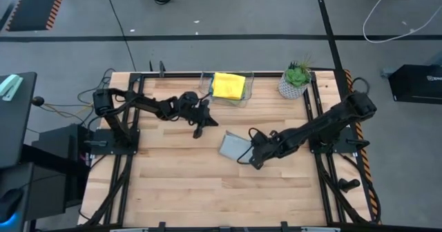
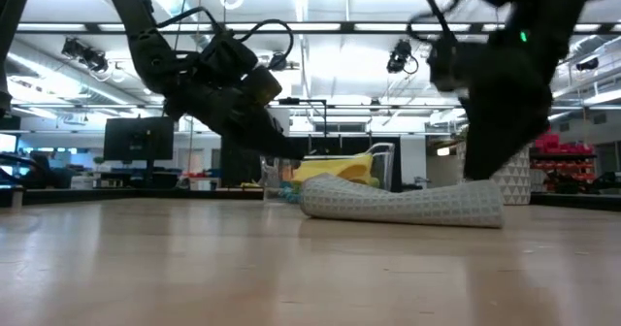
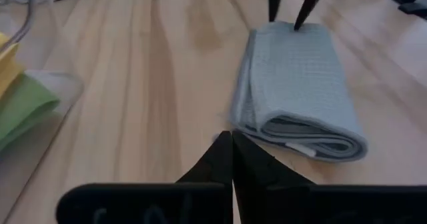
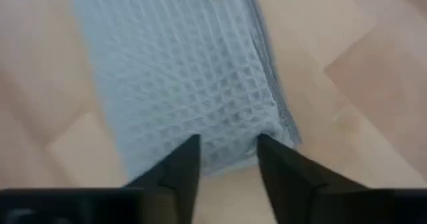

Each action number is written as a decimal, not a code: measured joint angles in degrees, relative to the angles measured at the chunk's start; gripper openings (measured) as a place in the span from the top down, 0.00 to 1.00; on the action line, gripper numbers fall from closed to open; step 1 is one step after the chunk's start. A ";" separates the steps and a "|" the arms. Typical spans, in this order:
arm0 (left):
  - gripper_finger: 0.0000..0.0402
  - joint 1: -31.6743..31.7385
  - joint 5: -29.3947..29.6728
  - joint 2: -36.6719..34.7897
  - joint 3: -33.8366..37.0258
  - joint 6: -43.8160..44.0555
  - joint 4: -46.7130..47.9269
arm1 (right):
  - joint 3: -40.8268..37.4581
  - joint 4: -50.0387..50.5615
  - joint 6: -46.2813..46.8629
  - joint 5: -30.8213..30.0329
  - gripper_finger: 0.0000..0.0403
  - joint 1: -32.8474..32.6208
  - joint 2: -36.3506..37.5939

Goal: Fold microfiber towels
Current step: Fold the gray microfiber towel

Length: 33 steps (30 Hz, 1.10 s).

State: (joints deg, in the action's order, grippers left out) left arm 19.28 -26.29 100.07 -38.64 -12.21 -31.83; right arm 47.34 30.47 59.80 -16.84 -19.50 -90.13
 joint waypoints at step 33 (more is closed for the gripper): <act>0.97 -10.89 2.15 11.73 1.58 -2.10 -14.70 | 2.40 -22.29 -37.97 20.29 0.60 21.68 -7.85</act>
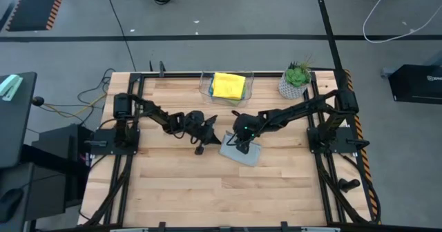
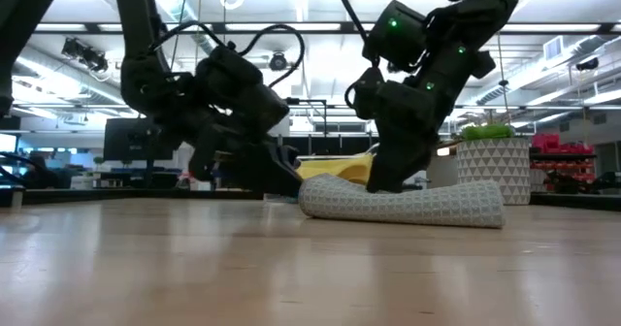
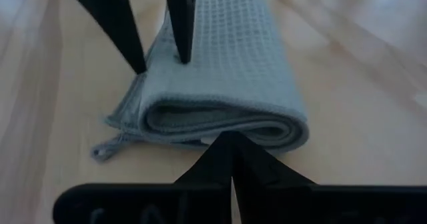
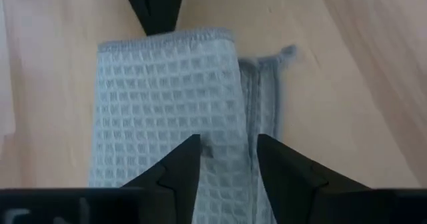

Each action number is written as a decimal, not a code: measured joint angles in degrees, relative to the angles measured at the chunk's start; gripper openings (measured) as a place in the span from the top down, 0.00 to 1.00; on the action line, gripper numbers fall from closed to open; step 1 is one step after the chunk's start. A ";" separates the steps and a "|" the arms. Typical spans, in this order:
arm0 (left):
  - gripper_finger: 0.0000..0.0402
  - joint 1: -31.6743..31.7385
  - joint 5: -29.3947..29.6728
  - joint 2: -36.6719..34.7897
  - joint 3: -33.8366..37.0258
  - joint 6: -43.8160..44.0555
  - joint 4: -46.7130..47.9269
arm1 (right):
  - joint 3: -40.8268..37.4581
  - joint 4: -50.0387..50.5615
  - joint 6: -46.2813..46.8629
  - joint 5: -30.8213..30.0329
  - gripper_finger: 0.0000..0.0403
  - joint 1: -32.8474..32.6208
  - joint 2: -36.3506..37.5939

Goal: Fold microfiber towels
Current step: Fold the gray microfiber towel, then put the folded gray microfiber towel into the transparent bin

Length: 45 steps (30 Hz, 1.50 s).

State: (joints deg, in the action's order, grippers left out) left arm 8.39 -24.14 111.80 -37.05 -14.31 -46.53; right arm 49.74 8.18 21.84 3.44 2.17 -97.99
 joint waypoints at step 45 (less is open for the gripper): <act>0.96 -0.77 -0.07 4.17 -2.73 0.11 1.32 | 1.73 8.76 4.72 -7.73 0.49 -0.84 6.79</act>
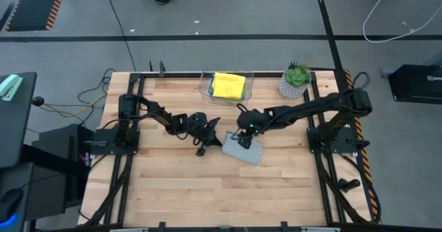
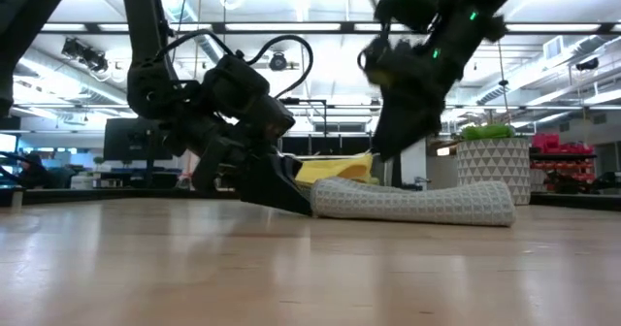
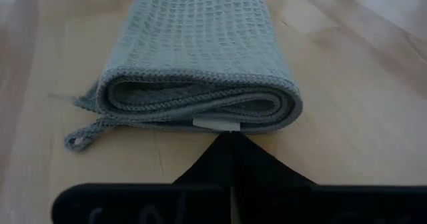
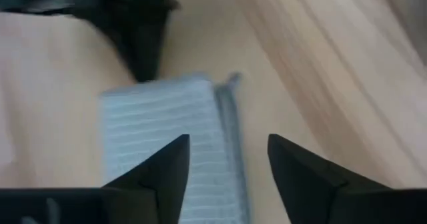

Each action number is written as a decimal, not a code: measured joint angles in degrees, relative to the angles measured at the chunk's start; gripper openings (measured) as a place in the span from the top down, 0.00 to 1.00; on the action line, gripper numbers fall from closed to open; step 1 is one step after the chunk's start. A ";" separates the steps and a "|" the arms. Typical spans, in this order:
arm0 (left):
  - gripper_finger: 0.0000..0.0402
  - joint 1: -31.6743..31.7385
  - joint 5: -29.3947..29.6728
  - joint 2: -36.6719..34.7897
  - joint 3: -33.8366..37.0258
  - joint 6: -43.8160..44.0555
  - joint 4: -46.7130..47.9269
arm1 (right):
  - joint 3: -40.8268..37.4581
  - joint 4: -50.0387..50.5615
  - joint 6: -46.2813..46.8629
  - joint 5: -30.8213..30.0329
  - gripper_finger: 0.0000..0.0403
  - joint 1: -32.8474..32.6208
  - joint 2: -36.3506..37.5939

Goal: Fold microfiber towels
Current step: Put the folded gray microfiber towel into the transparent bin

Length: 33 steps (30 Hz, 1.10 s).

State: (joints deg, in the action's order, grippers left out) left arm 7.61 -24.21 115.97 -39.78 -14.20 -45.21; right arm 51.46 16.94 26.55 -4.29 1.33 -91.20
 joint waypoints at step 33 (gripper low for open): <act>0.98 -0.05 7.90 -3.38 -1.71 3.09 -4.42 | -1.38 -10.43 0.03 -3.22 0.98 -4.14 -9.38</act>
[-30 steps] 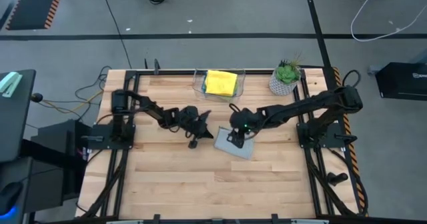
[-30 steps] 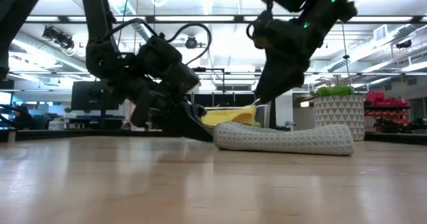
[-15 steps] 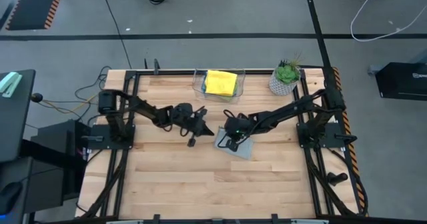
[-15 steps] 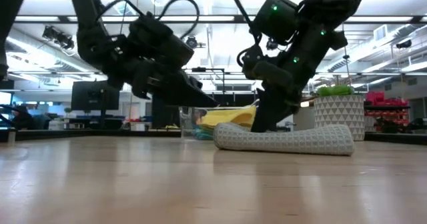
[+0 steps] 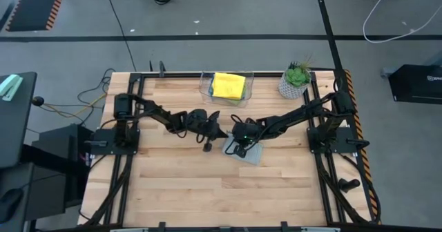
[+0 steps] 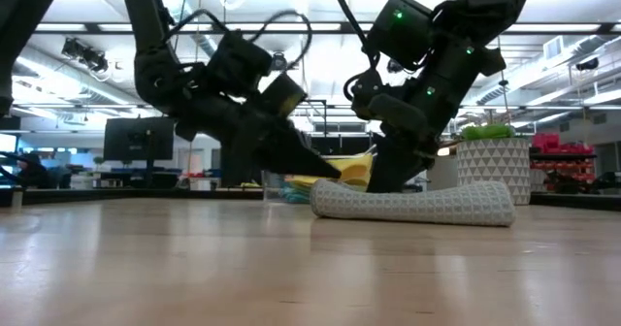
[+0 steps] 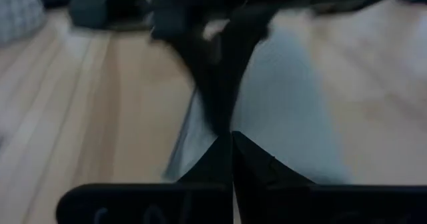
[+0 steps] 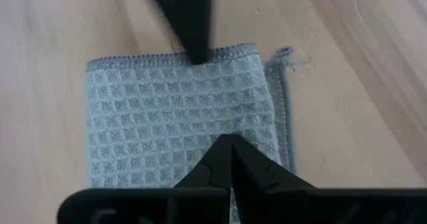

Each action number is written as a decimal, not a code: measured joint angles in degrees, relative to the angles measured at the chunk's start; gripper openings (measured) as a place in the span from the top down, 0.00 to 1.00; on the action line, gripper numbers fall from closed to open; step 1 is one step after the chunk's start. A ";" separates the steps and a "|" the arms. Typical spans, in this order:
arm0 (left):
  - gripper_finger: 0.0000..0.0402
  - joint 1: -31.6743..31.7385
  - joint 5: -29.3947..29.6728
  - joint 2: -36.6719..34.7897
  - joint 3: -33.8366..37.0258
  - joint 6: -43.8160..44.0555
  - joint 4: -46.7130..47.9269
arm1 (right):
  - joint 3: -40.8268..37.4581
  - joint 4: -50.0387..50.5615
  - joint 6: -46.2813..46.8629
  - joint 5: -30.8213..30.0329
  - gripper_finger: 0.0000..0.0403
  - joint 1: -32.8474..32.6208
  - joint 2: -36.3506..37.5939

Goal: Fold microfiber towels
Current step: Put the folded gray microfiber towel into the transparent bin

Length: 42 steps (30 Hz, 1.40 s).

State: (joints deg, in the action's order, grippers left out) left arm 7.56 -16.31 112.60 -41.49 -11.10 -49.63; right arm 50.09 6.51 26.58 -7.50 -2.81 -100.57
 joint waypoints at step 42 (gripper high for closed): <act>0.42 -13.20 13.75 -9.08 0.83 -19.22 19.85 | 0.00 1.98 -2.56 0.67 0.97 -0.31 0.28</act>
State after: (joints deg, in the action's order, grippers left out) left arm -5.64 -2.55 103.51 -40.66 -30.32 -29.78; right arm 50.09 8.49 24.02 -6.83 -3.11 -100.29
